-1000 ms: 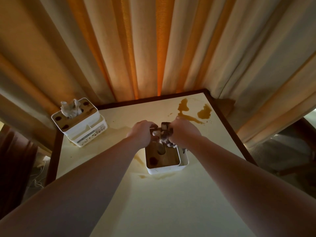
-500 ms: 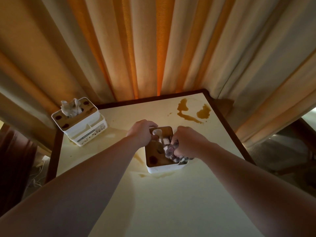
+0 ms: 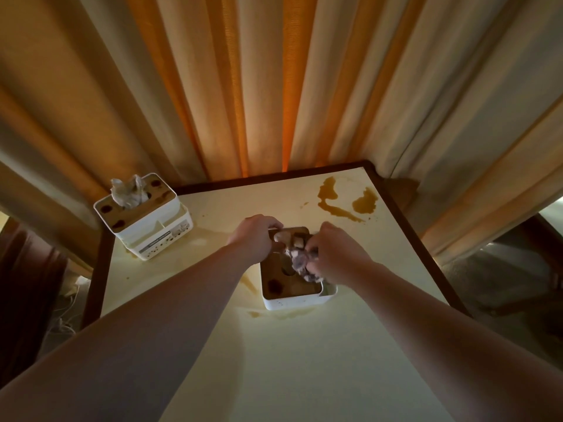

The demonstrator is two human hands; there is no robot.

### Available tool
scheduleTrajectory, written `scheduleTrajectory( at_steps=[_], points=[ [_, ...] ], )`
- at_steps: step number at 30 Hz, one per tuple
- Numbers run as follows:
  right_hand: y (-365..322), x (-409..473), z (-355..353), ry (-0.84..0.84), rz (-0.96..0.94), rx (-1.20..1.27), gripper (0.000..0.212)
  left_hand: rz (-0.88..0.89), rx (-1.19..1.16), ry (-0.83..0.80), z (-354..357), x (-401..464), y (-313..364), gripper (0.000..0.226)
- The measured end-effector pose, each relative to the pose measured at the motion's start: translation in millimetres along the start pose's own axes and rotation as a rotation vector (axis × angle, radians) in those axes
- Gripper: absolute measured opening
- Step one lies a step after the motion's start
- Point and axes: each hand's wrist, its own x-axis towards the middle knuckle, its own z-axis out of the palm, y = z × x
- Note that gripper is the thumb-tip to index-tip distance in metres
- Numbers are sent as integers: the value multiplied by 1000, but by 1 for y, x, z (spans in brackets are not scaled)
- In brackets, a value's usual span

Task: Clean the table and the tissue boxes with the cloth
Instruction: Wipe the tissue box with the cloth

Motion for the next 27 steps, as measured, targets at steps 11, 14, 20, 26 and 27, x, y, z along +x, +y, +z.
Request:
scheduleTrajectory(
  at_steps=[11, 14, 20, 26, 27],
  points=[
    [2, 3, -1, 44, 2, -14, 13, -35, -22, -5, 1, 2, 0, 39],
    [1, 25, -1, 119, 43, 35, 13, -53, -11, -9, 2, 1, 3, 42],
    [18, 18, -3, 230, 74, 132, 18, -99, 43, 15, -6, -13, 6, 33],
    [51, -16, 6, 254, 117, 182, 15, 54, 99, -117, -25, -18, 10, 52],
    [55, -21, 9, 254, 135, 203, 19, 90, 116, -147, -30, -17, 12, 54]
  ],
)
